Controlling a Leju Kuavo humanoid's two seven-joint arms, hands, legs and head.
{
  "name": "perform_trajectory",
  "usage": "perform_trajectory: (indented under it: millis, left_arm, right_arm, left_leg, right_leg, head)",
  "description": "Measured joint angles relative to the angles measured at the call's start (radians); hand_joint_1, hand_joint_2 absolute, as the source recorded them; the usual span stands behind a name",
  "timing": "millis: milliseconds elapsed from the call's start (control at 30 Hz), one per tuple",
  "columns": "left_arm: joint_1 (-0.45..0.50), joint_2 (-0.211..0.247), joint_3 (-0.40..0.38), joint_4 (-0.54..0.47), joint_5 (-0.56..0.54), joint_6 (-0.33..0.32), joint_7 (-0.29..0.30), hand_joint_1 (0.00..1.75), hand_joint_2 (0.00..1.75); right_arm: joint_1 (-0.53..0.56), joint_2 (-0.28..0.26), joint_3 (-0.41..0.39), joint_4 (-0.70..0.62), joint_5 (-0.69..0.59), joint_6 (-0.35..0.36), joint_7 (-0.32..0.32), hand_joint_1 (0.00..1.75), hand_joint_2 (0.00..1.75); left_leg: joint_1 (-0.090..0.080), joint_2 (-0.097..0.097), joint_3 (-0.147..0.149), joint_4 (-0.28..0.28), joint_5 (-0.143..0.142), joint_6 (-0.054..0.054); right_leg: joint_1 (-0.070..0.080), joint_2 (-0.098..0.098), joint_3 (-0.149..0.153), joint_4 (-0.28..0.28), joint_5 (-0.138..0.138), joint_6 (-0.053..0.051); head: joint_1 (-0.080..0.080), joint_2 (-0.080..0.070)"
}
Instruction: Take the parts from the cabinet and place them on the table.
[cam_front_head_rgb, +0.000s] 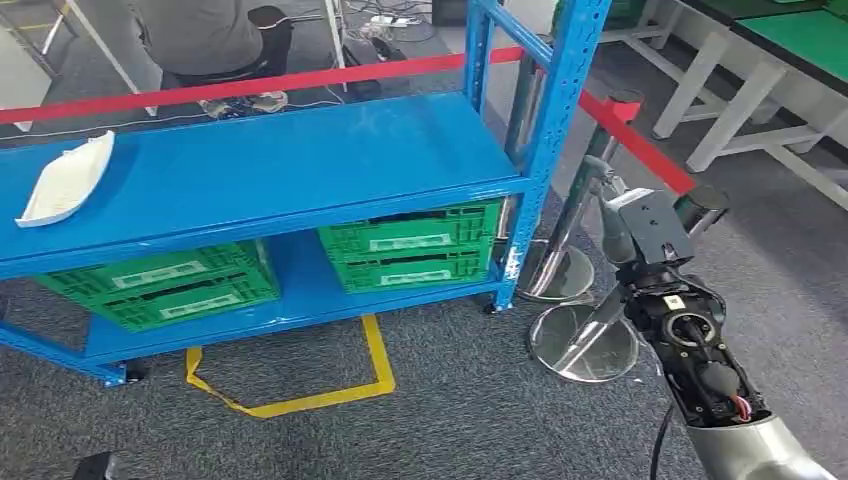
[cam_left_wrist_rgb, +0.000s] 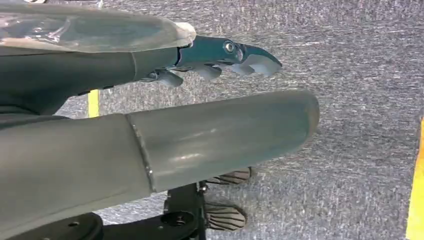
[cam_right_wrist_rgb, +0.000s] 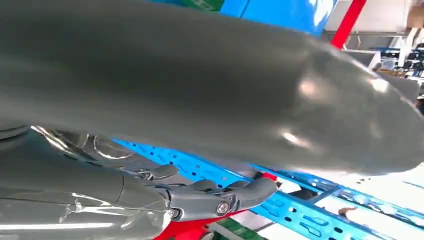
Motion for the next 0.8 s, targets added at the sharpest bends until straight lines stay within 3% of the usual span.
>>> perform_trajectory:
  millis: [800]
  left_arm:
    - [-0.007, -0.003, 0.0, 0.0, -0.01, 0.011, 0.003, 0.0, 0.0]
  right_arm:
    - [0.01, 0.0, 0.0, -0.002, -0.004, -0.007, -0.016, 0.0, 0.0]
  left_leg:
    - [0.0, 0.0, 0.0, 0.0, 0.0, 0.0]
  right_leg:
    - [0.0, 0.0, 0.0, 0.0, 0.0, 0.0]
  head:
    - [0.0, 0.0]
